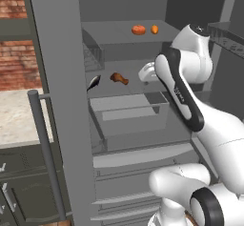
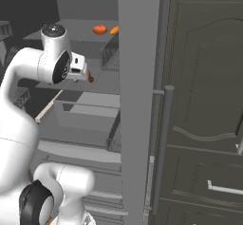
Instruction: Gather the squash and carrot from the fridge and place them on a tray on the dining counter. Then gather the fish and chicken drumstick from the fridge and place them on the other tray.
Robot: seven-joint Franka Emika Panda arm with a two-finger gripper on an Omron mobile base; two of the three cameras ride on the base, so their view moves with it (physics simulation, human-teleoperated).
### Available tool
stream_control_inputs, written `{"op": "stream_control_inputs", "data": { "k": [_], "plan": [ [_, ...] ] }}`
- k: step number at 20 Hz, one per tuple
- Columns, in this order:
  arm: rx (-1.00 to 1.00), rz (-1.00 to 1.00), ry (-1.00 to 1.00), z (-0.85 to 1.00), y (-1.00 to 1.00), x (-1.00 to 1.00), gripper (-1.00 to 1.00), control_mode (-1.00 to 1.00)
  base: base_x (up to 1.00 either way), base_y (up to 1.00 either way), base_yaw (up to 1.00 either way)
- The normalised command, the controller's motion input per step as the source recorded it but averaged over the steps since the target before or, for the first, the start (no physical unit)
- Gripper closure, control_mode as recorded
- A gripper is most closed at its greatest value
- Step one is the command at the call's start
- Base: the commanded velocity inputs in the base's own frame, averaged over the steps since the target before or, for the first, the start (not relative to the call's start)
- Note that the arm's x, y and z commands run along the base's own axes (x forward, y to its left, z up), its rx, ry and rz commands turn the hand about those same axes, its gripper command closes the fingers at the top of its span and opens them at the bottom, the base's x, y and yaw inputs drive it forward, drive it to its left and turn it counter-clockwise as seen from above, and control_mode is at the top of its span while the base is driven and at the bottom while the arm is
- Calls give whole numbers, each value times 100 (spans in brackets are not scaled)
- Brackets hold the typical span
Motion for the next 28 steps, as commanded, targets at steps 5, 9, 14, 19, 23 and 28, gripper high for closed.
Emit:
{"op": "stream_control_inputs", "data": {
  "k": [5, 9, 14, 19, 23, 28],
  "plan": [
    [0, 0, 0, 0, 0, 0, -100, -100, 0, 0, 0],
    [0, 0, 0, 0, 0, 0, -100, -100, 0, 0, 0],
    [0, 0, 0, 0, 0, 0, -100, -100, 0, 0, 0],
    [0, 0, 0, 0, 0, 0, -100, -100, 0, 0, 0],
    [0, -1, 0, -12, 0, 0, -100, -100, 0, 0, 0],
    [-6, -1, 0, -33, 0, 0, -100, -100, 0, 0, 0]
  ]
}}
